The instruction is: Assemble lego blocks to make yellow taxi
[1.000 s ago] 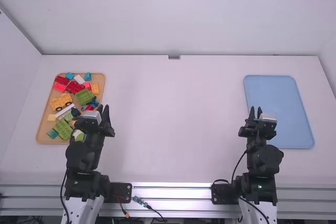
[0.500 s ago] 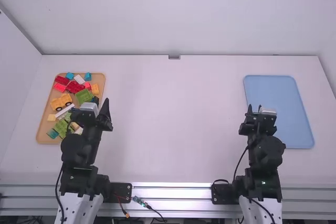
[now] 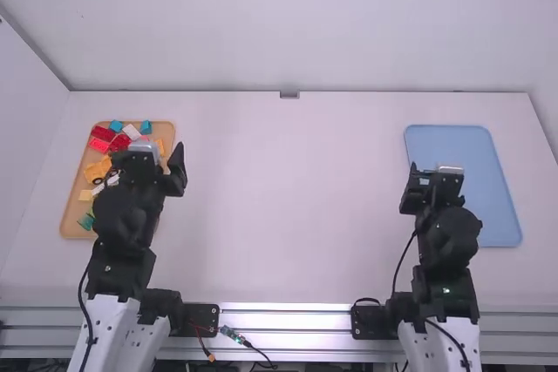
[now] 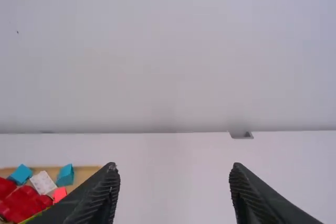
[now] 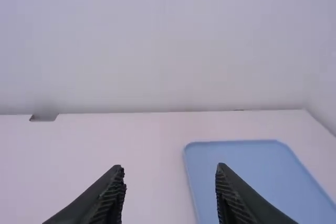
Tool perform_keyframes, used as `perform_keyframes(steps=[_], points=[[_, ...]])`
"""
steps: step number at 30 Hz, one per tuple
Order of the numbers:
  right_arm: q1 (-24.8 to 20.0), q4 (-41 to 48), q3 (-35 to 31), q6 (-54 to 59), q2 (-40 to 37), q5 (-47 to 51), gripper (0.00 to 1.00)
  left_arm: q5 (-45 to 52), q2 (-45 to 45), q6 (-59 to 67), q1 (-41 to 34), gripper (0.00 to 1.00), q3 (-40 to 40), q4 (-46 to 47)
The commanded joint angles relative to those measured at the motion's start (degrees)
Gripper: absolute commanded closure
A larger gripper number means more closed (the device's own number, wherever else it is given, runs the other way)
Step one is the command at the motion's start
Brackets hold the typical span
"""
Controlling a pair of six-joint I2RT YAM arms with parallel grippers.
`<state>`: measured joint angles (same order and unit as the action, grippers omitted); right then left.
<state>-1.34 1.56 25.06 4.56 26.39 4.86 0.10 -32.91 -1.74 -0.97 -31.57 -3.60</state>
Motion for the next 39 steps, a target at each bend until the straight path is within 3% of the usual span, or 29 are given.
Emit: perform_keyframes(steps=[1, 10, 21, 31, 39], points=[[-0.46, 1.44, 3.60, -0.24, 2.11, -1.60, 0.51, -1.18, -2.38, -0.13, 0.11, 0.39, -3.80, 0.26], [1.22, 7.30, 12.47, 0.00, 10.98, -1.84, 0.35, -1.25, -12.61, -0.15, 0.57, 0.21, -13.86, -0.59], [1.29, 18.13, 23.30, 1.53, 21.82, -1.86, 0.16, -2.60, -22.03, -0.39, 1.03, 0.05, -13.88, -3.74], [1.40, 20.26, 32.38, 3.32, 30.90, -2.49, 0.01, -5.86, -28.36, -0.02, 0.98, 0.01, -18.90, 1.63], [1.29, 19.32, 39.21, 3.41, 37.73, -1.86, 0.01, -7.23, -33.54, 0.04, 0.98, 0.01, -24.07, 6.80]])
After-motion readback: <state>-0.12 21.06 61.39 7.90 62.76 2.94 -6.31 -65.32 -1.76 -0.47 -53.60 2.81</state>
